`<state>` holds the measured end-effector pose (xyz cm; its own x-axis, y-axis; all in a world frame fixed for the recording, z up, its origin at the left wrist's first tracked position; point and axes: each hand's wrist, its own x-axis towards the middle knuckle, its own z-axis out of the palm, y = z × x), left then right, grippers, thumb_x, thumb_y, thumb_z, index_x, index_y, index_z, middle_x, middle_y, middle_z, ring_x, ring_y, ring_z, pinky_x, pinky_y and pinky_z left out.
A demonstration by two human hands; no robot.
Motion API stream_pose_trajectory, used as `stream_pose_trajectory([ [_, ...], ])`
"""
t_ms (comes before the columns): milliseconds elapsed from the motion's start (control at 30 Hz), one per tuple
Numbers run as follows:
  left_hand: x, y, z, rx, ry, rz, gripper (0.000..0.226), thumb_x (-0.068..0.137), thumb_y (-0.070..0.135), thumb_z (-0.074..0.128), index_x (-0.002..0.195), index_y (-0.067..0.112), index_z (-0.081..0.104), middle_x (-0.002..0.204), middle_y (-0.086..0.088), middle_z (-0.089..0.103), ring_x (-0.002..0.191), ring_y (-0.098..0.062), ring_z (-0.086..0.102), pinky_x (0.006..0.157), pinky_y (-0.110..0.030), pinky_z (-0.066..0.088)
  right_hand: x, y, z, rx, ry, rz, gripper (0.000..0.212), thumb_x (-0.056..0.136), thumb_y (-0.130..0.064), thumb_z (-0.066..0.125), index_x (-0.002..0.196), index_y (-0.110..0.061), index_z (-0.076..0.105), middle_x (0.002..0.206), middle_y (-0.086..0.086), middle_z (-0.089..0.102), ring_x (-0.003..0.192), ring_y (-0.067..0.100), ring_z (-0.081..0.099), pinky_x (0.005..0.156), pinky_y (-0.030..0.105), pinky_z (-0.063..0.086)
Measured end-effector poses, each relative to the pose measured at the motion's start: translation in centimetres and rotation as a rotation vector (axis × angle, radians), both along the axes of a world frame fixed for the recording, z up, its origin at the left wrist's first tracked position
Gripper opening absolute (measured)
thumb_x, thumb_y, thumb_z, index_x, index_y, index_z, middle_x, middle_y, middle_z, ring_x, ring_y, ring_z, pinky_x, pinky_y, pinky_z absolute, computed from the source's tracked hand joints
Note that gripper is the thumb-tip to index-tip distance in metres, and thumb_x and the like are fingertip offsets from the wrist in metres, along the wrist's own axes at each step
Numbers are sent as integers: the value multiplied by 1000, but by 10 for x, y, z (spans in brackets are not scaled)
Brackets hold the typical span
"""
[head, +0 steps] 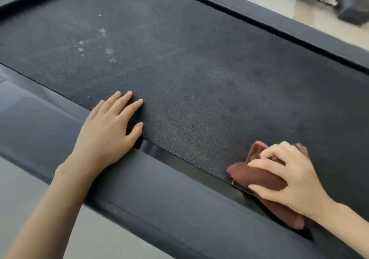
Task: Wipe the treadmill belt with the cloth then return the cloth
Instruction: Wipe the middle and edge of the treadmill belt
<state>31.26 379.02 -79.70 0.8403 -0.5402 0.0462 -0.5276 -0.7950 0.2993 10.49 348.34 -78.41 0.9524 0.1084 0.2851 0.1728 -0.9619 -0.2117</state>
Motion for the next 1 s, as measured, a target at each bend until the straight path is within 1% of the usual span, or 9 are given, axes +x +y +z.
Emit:
stream_pose_trajectory([
  [133,1,1,-6,-1,-20,-12,55,91,38,46,143,22,36,153,-4,26,143,-23,16,116,-43,12,-40,1,4,-75,-18,-138,33,82,-58,58,92,-28,69,82,-2,58,73,20,49,71,36,39],
  [233,1,0,-6,19,-25,-32,58,91,40,45,144,21,33,154,-5,24,143,-24,14,115,-44,10,-5,34,3,-113,-80,-136,34,75,-52,66,84,-21,75,79,0,61,69,23,53,68,36,40],
  [367,2,2,-6,38,-29,-54,59,91,43,41,145,21,30,155,-6,21,143,-25,11,115,-44,9,63,94,-1,-94,-166,-84,32,73,-52,68,85,-22,75,80,0,61,69,22,51,66,32,40],
  [500,2,4,-5,54,-22,-63,59,93,45,36,147,24,25,156,-4,16,144,-23,8,115,-42,8,82,111,1,-51,-104,-83,34,74,-52,67,92,-23,74,83,-1,59,74,19,50,69,31,38],
  [600,1,6,-1,59,-3,-78,58,93,45,35,147,25,24,156,-3,14,144,-22,6,115,-41,6,43,80,3,-69,-47,-245,34,74,-55,65,94,-28,72,85,-5,58,80,16,50,74,28,37],
  [700,-3,14,0,56,1,-114,55,93,44,37,145,31,28,156,-1,18,143,-23,9,116,-42,8,11,32,4,-56,4,-579,35,77,-56,64,100,-29,70,90,-5,59,88,20,54,76,37,45],
  [800,-6,20,2,66,1,-166,49,95,50,31,142,37,31,154,2,23,143,-26,13,115,-45,10,25,3,-1,-50,19,-848,39,80,-59,56,105,-30,66,98,-3,58,99,23,52,77,36,42],
  [933,-5,10,3,113,11,-247,71,76,63,4,142,45,26,154,11,19,144,-22,10,114,-47,7,103,15,-8,-81,-14,-920,43,84,-61,50,111,-30,63,110,3,57,105,29,48,81,38,42],
  [1000,-2,-1,1,122,13,-276,75,73,65,-3,142,48,20,155,14,13,144,-19,5,115,-47,4,124,28,-10,-92,-31,-847,42,84,-60,52,113,-32,62,109,2,54,104,28,47,80,37,40],
])
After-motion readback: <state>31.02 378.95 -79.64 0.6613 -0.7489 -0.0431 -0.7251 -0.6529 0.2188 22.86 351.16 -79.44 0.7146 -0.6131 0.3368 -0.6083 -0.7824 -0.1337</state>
